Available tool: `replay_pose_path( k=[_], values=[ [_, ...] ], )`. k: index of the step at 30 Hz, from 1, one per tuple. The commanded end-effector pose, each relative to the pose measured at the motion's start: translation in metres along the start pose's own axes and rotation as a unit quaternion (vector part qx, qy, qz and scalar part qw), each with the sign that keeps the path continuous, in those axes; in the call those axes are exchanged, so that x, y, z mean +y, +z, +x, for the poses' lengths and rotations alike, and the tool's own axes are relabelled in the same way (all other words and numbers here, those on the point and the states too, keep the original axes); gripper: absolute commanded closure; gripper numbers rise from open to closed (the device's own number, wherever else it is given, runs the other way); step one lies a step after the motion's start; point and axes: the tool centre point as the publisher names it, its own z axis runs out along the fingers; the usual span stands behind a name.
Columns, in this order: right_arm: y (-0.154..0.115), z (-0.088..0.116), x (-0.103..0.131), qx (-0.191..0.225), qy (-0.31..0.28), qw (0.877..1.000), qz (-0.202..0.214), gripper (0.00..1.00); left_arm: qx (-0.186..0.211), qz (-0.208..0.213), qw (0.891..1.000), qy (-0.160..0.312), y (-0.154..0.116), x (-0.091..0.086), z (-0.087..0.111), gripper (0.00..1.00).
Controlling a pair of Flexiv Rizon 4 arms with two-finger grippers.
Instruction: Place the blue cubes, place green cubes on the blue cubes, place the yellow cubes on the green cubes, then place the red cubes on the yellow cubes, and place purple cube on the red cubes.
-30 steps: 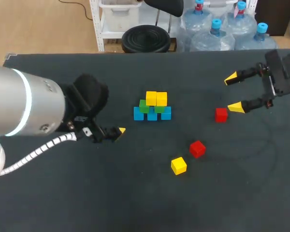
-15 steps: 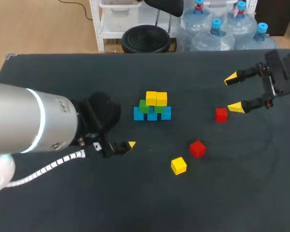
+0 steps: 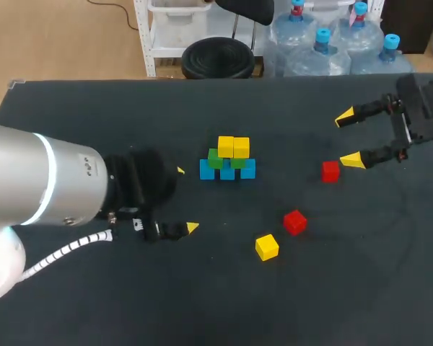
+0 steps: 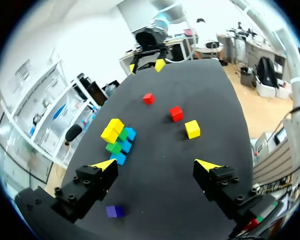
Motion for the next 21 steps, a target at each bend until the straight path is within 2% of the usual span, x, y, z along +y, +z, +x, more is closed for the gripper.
replay_pose_path(
  k=[1, 5, 12, 21],
  values=[
    [0.0005, 0.0002, 0.0001, -0.001, -0.001, 1.0, 0.001, 0.0, -0.027, 0.114, 0.993, 0.031, -0.0028, 0.0014, 0.0055, 0.0],
    [0.0005, 0.0002, 0.0001, -0.001, -0.001, 1.0, 0.001, 0.0, -0.035, 0.15, 0.985, 0.083, -0.0008, -0.0011, 0.0075, 0.0],
    [0.0005, 0.0002, 0.0001, -0.001, -0.001, 1.0, 0.001, 0.0, -0.032, 0.208, 0.961, 0.18, 0.0017, -0.0036, 0.0076, 0.0],
    [0.0005, 0.0002, 0.0001, -0.001, -0.001, 1.0, 0.001, 0.0, -0.057, 0.267, 0.93, 0.246, 0.007, -0.0013, 0.0025, 0.0]
  ],
)
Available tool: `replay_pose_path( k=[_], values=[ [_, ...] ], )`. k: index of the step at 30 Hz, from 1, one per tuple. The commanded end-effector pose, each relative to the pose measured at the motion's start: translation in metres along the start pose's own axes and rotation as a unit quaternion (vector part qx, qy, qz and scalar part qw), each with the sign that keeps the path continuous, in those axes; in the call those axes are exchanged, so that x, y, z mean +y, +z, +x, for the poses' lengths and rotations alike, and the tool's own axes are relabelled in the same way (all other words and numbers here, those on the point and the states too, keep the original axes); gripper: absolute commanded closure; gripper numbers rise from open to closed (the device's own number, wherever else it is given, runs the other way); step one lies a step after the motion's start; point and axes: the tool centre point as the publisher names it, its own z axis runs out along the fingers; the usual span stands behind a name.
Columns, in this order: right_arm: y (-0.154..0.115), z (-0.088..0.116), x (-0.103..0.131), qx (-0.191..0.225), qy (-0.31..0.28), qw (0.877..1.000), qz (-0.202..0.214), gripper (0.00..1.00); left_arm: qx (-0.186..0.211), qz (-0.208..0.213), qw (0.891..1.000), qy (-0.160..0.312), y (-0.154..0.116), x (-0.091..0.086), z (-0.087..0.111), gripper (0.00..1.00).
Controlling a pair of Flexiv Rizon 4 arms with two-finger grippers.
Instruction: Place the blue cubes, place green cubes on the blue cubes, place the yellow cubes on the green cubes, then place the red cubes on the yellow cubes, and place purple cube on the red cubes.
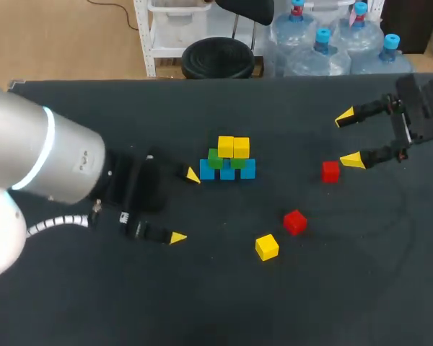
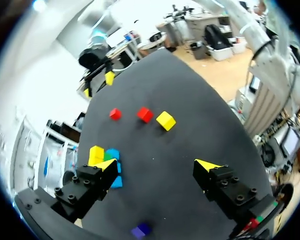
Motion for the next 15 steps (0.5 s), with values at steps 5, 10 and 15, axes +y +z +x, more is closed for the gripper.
replay_pose_path(
  k=[5, 10, 15],
  values=[
    [0.0, 0.0, 0.0, -0.001, -0.001, 1.0, 0.001, 0.0, -0.08, 0.174, 0.98, 0.047, 0.009, 0.005, -0.002, 0.0],
    [0.0, 0.0, 0.0, -0.001, -0.001, 1.0, 0.001, 0.0, -0.093, 0.19, 0.974, 0.076, 0.017, 0.002, -0.011, 0.0],
    [0.0, 0.0, 0.0, -0.001, -0.001, 1.0, 0.001, 0.0, -0.099, 0.197, 0.971, 0.097, 0.024, 0.001, -0.016, 0.0]
  ],
)
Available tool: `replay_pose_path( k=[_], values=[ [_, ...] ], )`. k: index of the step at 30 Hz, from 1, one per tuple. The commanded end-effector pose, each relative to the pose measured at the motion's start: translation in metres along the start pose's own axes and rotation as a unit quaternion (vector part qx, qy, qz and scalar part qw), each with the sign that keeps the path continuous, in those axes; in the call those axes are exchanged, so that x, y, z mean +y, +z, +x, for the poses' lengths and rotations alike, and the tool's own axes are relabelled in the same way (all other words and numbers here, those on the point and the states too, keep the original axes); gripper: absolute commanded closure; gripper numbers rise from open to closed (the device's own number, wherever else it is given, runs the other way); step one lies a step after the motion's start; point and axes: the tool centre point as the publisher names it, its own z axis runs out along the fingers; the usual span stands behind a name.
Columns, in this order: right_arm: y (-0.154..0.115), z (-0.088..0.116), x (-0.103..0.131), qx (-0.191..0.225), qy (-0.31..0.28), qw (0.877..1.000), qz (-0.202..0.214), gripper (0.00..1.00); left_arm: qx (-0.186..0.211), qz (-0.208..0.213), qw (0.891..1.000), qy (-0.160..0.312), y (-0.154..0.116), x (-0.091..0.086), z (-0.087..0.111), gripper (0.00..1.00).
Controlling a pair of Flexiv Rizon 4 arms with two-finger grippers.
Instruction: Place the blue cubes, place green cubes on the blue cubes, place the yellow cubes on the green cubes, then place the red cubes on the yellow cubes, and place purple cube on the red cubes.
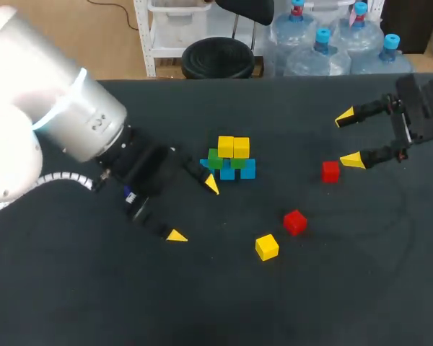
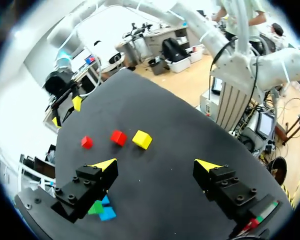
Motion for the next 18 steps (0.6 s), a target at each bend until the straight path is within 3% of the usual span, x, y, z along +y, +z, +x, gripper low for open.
replay_pose_path(
  k=[1, 9, 18],
  values=[
    [0.0, 0.0, 0.0, -0.001, -0.001, 1.0, 0.001, 0.0, -0.01, 0.055, 0.998, 0.007, 0.008, 0.01, 0.002, 0.0],
    [0.0, 0.0, 0.0, -0.001, -0.001, 1.0, 0.001, 0.0, 0.024, 0.063, 0.997, 0.037, 0.024, 0.022, -0.003, 0.0],
    [0.0, 0.0, 0.0, -0.001, -0.001, 1.0, 0.001, 0.0, 0.034, 0.092, 0.994, 0.053, 0.042, 0.025, -0.009, 0.0]
  ],
)
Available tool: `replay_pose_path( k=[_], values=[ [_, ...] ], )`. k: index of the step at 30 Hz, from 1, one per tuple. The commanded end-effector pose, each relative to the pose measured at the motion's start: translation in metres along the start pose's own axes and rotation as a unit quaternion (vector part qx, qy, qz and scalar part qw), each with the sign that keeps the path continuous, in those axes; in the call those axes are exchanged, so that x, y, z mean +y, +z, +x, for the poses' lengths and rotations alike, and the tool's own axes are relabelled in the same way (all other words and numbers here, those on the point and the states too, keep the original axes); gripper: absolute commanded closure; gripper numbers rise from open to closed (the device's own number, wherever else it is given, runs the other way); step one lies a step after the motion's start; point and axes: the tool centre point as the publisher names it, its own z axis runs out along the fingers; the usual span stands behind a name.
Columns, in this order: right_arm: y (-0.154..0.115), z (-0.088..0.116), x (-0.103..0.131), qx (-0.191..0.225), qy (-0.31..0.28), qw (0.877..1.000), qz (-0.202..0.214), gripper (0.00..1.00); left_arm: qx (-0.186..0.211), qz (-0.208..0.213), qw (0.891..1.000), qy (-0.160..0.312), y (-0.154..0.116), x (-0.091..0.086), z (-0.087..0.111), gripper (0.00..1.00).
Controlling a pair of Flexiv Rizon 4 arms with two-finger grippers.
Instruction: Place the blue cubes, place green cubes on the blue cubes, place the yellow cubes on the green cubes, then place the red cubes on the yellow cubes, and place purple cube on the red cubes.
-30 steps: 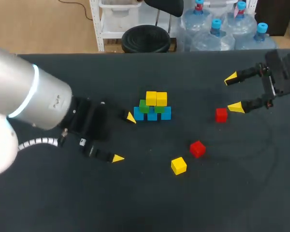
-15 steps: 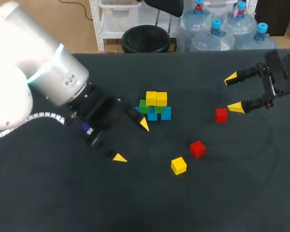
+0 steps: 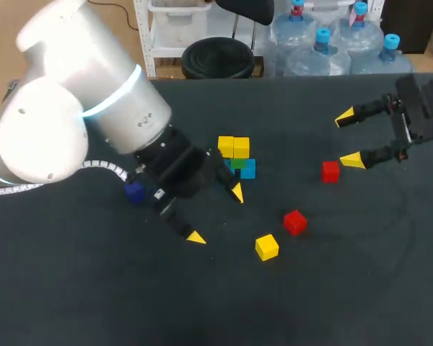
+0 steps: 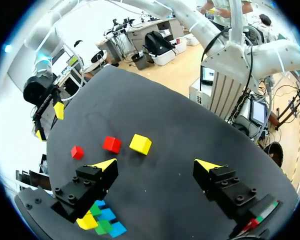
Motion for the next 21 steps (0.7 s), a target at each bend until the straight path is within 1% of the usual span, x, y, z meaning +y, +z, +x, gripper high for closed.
replay_pose_path(
  k=[1, 10, 21],
  values=[
    [0.0, 0.0, 0.0, -0.001, -0.001, 1.0, 0.001, 0.0, 0.0, 0.04, 0.999, 0.01, 0.008, 0.01, -0.003, 0.0],
    [0.0, 0.0, 0.0, -0.001, -0.001, 1.0, 0.001, 0.0, -0.009, 0.063, 0.997, 0.042, 0.019, 0.022, -0.011, 0.0],
    [0.0, 0.0, 0.0, -0.001, -0.001, 1.0, 0.001, 0.0, -0.015, 0.088, 0.994, 0.059, 0.038, 0.023, -0.014, 0.0]
  ],
)
